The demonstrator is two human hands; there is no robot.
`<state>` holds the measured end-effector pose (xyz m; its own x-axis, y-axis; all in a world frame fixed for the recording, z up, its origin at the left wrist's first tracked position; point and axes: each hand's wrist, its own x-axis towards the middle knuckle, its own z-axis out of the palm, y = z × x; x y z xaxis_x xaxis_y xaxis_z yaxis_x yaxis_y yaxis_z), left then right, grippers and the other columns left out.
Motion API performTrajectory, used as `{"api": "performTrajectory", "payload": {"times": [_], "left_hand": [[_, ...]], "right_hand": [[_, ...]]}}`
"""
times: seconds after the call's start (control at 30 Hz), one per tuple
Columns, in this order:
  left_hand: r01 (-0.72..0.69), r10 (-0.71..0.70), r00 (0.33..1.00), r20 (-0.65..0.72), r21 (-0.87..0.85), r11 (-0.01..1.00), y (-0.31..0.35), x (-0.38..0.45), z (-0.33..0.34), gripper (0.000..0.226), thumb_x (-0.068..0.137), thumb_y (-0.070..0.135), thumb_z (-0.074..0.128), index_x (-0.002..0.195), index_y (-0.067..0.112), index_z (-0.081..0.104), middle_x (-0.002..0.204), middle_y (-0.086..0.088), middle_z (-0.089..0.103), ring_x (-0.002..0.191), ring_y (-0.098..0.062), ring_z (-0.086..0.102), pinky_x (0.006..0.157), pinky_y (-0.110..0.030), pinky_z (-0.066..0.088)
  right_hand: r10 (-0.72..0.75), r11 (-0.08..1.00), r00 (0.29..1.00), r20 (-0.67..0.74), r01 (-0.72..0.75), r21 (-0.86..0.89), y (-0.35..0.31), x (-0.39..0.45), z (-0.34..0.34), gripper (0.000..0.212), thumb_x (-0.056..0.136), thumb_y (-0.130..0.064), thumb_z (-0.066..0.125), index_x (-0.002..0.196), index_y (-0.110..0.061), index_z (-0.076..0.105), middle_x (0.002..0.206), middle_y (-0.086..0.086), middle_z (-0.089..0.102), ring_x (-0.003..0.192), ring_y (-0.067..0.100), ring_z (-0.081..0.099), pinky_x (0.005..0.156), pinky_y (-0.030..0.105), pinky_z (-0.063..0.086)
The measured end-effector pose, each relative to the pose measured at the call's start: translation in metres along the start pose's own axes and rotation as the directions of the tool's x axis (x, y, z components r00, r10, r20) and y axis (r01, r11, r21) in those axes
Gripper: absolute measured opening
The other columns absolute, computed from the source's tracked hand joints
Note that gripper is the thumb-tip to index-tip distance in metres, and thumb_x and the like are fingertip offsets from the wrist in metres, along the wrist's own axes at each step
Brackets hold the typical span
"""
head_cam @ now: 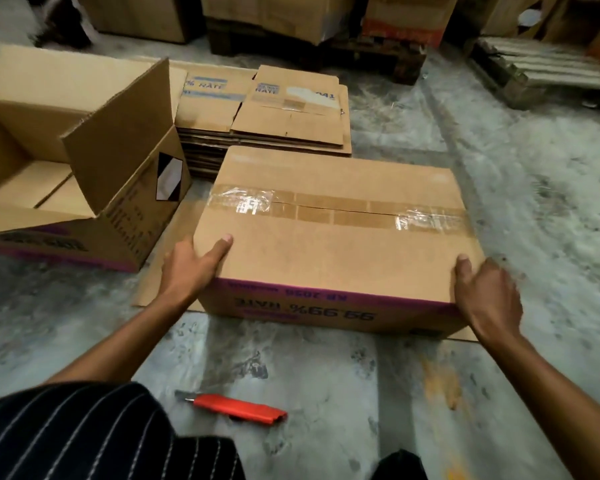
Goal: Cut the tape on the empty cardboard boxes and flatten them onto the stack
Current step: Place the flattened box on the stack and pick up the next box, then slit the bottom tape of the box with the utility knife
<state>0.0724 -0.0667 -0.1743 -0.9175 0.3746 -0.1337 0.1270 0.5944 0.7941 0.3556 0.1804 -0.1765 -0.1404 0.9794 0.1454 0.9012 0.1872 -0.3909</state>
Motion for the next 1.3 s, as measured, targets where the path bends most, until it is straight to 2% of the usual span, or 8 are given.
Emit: {"api": "performTrajectory", "payload": {"times": [0.13,0.33,0.43,0.67,0.83,1.03,1.2,1.3], "left_hand": [[0.040,-0.042,0.998,0.055,0.027,0.999,0.005,0.009,-0.003,0.065,0.086,0.049,0.059,0.132,0.005,0.048,0.129,-0.015,0.057,0.111,-0.028,0.054,0.077,-0.032,0.041],[0.047,-0.045,0.980,0.195,-0.005,0.999,0.000,0.020,-0.014,0.064,0.083,0.053,0.061,0.131,0.013,0.050,0.111,0.003,0.054,0.097,-0.017,0.050,0.080,-0.031,0.043],[0.049,-0.033,0.966,0.258,-0.055,0.997,-0.008,0.024,-0.016,0.068,0.076,0.059,0.064,0.129,0.019,0.052,0.122,0.002,0.062,0.104,-0.018,0.059,0.091,-0.036,0.049],[0.037,0.015,0.929,0.369,-0.134,0.990,-0.021,0.033,-0.018,0.061,0.078,0.056,0.064,0.127,0.022,0.051,0.121,0.003,0.063,0.106,-0.017,0.060,0.097,-0.038,0.048],[0.091,0.012,0.837,0.546,-0.161,0.983,-0.028,0.040,-0.025,0.068,0.072,0.063,0.065,0.130,0.029,0.048,0.116,0.004,0.065,0.099,-0.017,0.064,0.085,-0.043,0.054],[0.137,-0.045,0.767,0.640,-0.095,0.986,-0.026,0.067,-0.034,0.091,0.054,0.067,0.073,0.130,0.025,0.046,0.116,0.002,0.063,0.103,-0.021,0.060,0.091,-0.048,0.049],[0.198,-0.024,0.750,0.661,-0.190,0.962,-0.025,0.075,-0.027,0.083,0.059,0.064,0.074,0.128,0.029,0.043,0.113,0.004,0.064,0.105,-0.021,0.060,0.095,-0.048,0.046],[0.229,0.020,0.747,0.664,-0.285,0.931,-0.032,0.065,-0.018,0.066,0.078,0.049,0.067,0.134,0.028,0.039,0.107,0.006,0.065,0.098,-0.016,0.063,0.081,-0.036,0.051]], "right_hand": [[-0.424,0.906,0.899,-0.115,0.422,-0.042,-0.030,-0.009,-0.002,0.032,0.091,-0.023,0.052,0.117,-0.005,0.054,0.120,0.022,0.053,0.111,0.037,0.047,0.094,0.046,0.037],[-0.955,0.264,0.273,-0.115,0.960,0.090,-0.103,-0.089,0.026,0.013,0.084,-0.013,0.058,0.074,-0.005,0.062,0.070,0.011,0.060,0.060,0.023,0.052,0.050,0.035,0.044],[-0.992,0.024,0.005,0.123,0.987,0.158,-0.116,-0.133,0.056,0.019,0.085,-0.018,0.058,0.069,-0.009,0.057,0.068,0.009,0.057,0.059,0.027,0.053,0.050,0.035,0.041],[-0.730,0.091,-0.187,0.657,0.926,0.365,-0.129,-0.208,0.118,0.051,0.084,-0.052,0.056,0.105,-0.005,0.054,0.104,0.020,0.059,0.093,0.038,0.056,0.074,0.043,0.045],[-0.689,0.188,-0.120,0.714,0.923,0.337,-0.135,-0.227,0.122,0.029,0.090,-0.020,0.049,0.114,-0.005,0.049,0.113,0.021,0.055,0.096,0.041,0.056,0.068,0.042,0.036],[-0.743,0.362,0.009,0.670,0.847,0.390,-0.122,-0.166,0.060,0.013,0.090,-0.025,0.043,0.100,-0.020,0.047,0.095,0.004,0.051,0.076,0.027,0.051,0.061,0.036,0.032],[-0.754,0.656,0.562,0.339,0.672,0.345,-0.124,-0.113,-0.011,0.011,0.092,-0.031,0.042,0.085,-0.025,0.048,0.074,-0.014,0.048,0.064,0.007,0.048,0.055,0.018,0.033],[-0.629,0.777,0.743,0.228,0.600,0.191,-0.139,-0.071,-0.011,0.028,0.096,-0.040,0.034,0.086,-0.019,0.049,0.076,-0.004,0.052,0.065,0.010,0.050,0.055,0.022,0.035]]}}
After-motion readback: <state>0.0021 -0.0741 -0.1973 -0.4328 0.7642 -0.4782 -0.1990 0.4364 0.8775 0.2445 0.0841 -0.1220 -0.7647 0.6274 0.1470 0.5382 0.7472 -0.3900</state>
